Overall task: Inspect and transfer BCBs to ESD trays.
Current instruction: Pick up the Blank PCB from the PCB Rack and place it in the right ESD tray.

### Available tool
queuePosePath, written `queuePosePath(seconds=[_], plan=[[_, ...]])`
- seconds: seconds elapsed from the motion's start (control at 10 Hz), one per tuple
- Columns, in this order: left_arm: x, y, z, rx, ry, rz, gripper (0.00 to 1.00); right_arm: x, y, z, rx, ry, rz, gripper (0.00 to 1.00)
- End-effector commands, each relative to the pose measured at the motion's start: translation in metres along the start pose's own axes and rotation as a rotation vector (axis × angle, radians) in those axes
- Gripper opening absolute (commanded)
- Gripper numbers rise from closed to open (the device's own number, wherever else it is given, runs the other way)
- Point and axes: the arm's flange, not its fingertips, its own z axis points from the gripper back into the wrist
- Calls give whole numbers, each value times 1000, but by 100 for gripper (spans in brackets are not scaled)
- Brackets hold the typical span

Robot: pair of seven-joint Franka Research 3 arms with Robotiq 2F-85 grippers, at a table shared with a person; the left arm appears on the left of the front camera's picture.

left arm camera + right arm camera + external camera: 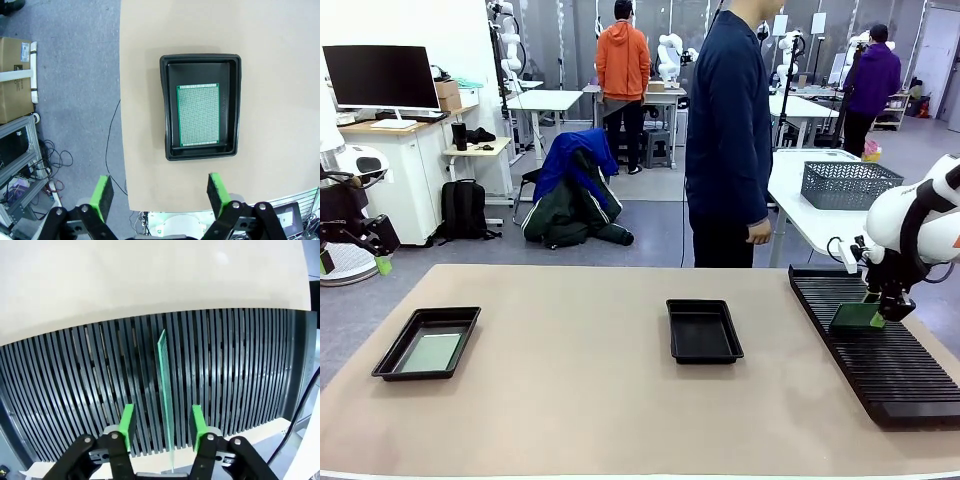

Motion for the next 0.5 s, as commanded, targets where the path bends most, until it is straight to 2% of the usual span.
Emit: queuePosePath(seconds=[0.0, 0.2, 0.3, 0.4], plan=[[-2, -1, -1, 3, -3, 16, 100, -4, 4, 4, 14, 7, 26, 48], [-2, -1, -1, 3, -3, 16, 100, -5, 3, 6, 19, 22, 35, 39], [-2, -1, -1, 3, -3, 16, 100, -5, 2, 5, 24, 23, 37, 40], [-2, -1, -1, 3, -3, 16, 100, -5, 1, 3, 23, 24, 39, 30]])
